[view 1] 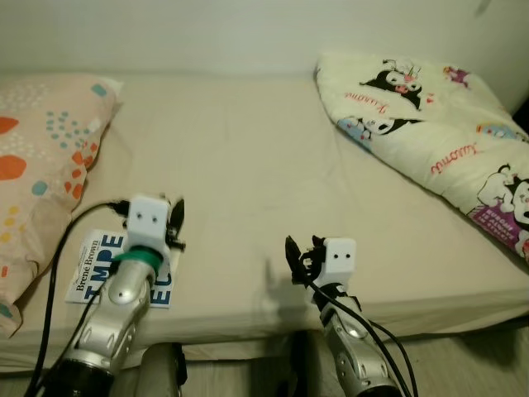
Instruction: Clean up the room
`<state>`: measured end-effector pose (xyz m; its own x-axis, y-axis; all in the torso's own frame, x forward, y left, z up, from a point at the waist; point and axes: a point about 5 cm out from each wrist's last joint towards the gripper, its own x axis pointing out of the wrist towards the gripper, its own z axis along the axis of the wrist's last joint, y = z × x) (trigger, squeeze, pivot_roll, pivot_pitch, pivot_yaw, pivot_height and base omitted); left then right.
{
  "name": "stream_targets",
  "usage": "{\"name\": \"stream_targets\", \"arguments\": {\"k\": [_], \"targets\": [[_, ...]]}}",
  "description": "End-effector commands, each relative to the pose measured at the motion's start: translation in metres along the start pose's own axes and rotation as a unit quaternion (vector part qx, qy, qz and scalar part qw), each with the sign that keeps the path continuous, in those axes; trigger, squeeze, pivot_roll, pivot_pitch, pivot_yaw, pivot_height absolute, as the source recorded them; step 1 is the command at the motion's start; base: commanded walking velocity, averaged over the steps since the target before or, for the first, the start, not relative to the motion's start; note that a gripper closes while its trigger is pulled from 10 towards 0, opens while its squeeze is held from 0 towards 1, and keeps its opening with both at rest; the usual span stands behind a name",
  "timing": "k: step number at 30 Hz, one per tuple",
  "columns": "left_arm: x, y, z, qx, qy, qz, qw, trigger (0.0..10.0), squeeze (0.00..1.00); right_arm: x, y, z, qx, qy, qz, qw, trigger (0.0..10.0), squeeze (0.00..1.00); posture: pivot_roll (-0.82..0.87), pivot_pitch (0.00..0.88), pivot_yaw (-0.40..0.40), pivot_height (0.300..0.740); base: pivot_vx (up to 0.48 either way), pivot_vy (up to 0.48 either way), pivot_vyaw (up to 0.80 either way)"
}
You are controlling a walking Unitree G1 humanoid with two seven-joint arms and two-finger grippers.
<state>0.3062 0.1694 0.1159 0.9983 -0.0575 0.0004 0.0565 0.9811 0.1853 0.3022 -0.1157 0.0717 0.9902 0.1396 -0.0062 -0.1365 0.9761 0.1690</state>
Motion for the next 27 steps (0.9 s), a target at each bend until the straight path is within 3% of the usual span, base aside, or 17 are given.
{"name": "stream_targets", "arguments": {"k": [1, 4, 8, 14, 19, 27], "targets": [[-0.003, -0.005, -0.012, 0.021, 0.032, -0.018, 0.999, 10.0, 0.0, 0.003, -0.007, 0.003, 0.01, -0.008, -0.022, 1.0, 10.0, 0.0, 0.04, 0.0, 0.01, 0.62, 0.0, 0.0, 0.0], [-0.005, -0.008, -0.02, 0.036, 0.072, -0.027, 0.996, 10.0, 0.0, 0.008, -0.009, 0.008, 0.011, -0.017, -0.026, 0.999, 10.0, 0.0, 0.04, 0.0, 0.012, 0.63, 0.0, 0.0, 0.0], [-0.001, -0.004, -0.024, 0.022, 0.092, -0.003, 0.995, 10.0, 0.0, 0.014, -0.009, 0.013, 0.01, -0.025, -0.022, 0.999, 10.0, 0.0, 0.05, 0.0, 0.003, 0.645, 0.0, 0.0, 0.0], [0.001, 0.002, -0.023, 0.036, 0.083, 0.009, 0.996, 10.0, 0.0, 0.016, -0.005, 0.012, 0.009, -0.023, -0.015, 1.0, 10.0, 0.0, 0.06, 0.0, -0.002, 0.655, 0.0, 0.0, 0.0], [-0.004, 0.004, -0.027, 0.061, 0.081, 0.013, 0.995, 10.0, 0.0, 0.015, 0.007, 0.005, 0.013, -0.013, 0.001, 1.0, 10.0, 0.0, 0.08, 0.0, -0.001, 0.68, 0.0, 0.0, 0.0], [-0.006, 0.008, -0.029, 0.069, 0.088, 0.025, 0.993, 10.0, 0.0, 0.015, 0.007, 0.001, 0.013, -0.009, 0.0, 1.0, 10.0, 0.0, 0.08, 0.0, 0.0, 0.71, 0.0, 0.0, 0.0]]}}
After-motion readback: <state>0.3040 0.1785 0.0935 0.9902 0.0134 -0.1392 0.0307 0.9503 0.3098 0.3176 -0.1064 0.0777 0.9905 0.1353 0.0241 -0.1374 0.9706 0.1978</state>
